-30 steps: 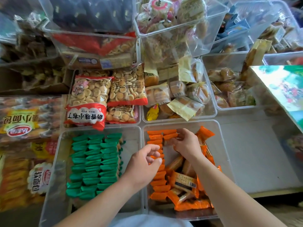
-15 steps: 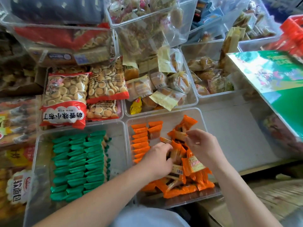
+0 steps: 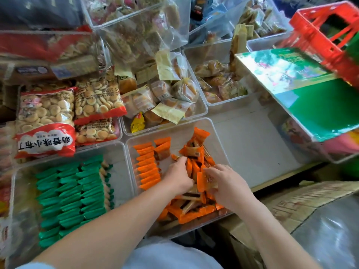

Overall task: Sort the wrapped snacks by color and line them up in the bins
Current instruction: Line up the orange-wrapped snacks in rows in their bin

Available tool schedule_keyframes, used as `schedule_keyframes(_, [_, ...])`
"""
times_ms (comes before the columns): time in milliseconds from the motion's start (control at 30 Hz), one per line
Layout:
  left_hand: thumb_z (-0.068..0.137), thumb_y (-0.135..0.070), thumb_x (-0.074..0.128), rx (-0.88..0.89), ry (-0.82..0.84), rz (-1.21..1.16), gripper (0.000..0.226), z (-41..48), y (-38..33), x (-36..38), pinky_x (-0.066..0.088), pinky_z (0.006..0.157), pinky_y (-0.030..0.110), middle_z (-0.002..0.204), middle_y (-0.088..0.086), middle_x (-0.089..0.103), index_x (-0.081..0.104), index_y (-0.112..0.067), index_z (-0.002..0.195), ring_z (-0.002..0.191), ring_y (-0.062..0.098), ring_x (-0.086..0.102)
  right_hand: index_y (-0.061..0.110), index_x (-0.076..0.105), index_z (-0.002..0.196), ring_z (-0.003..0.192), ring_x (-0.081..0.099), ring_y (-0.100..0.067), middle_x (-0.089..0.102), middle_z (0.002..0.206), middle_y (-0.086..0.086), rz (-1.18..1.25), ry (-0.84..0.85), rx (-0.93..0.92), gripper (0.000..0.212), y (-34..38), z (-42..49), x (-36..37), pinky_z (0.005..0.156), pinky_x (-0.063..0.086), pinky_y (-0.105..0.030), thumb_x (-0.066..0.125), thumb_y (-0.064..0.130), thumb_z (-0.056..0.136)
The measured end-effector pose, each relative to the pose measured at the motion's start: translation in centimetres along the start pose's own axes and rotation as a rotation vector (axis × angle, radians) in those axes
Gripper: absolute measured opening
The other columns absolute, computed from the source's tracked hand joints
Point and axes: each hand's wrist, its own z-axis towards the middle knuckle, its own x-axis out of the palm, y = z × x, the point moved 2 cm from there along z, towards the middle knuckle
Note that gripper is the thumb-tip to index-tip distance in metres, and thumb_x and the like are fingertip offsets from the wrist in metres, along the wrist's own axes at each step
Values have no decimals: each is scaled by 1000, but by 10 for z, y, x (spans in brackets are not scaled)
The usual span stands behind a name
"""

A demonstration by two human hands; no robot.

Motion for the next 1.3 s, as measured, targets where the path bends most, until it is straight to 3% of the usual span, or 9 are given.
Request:
schedule_keyframes(200, [88,-39,74,-14,53,174,62,-10,-7,-3,52,96,37,137,7,60,52,-18,141,124,32,59,33,54,139,111,60,-13,59,120,13,242,-190,242,66,7,-14,-27,88,56,-33,77,58,82])
schedule_keyframes(400, [81,-44,80,113,84,345,47,-48,-5,-1,55,92,36,121,3,61,67,-18,118,110,25,61,30,61,92,82,58,-5,61,92,8,625,-328,338,41,12,-31,-28,62,40,-22,92,46,72])
schedule_keyframes(533, [76,-45,85,174,89,361,39,-65,-5,1,56,91,40,110,-3,57,63,-29,103,102,21,58,25,63,92,72,67,-4,70,82,8,868,-295,409,43,14,-40,-29,58,48,-21,96,42,69])
schedule_keyframes(767, [77,-31,86,110,-18,-100,32,-93,7,-30,55,77,34,97,-5,66,63,-29,101,89,14,63,30,60,105,84,71,-19,73,97,-1,1004,-240,378,24,17,-62,-41,61,57,-30,74,46,93])
schedule_keyframes(900, [75,-29,82,71,-175,-340,27,-114,20,-52,56,66,36,80,2,69,58,-22,86,74,18,66,24,64,110,79,74,-22,74,101,-11,1133,-204,356,13,23,-68,-53,58,60,-33,67,26,97])
schedule_keyframes(1000, [77,-20,83,53,-97,-565,37,-131,22,-50,64,74,51,82,15,75,46,-18,84,78,26,78,18,64,112,77,77,-22,74,103,-14,1183,-201,350,17,29,-69,-55,63,63,-36,66,16,95])
schedule_keyframes(1067, [78,-20,86,91,-92,-650,43,-141,23,-46,63,73,48,75,10,65,44,-19,81,73,22,71,16,63,112,84,79,-24,74,106,-12,1233,-214,359,20,34,-71,-53,72,66,-41,68,12,94])
schedule_keyframes(1167, [73,-28,93,149,-150,-709,44,-154,20,-42,52,68,35,75,-3,54,50,-19,80,69,14,54,15,64,110,90,78,-20,75,106,-10,1318,-253,351,21,47,-74,-47,79,66,-39,71,11,91])
schedule_keyframes(1300, [80,-26,90,172,-210,-743,30,-165,15,-38,59,75,34,91,3,73,66,-23,98,80,13,67,19,64,111,89,78,-18,76,105,-8,1380,-317,338,23,69,-79,-33,80,66,-38,74,14,91])
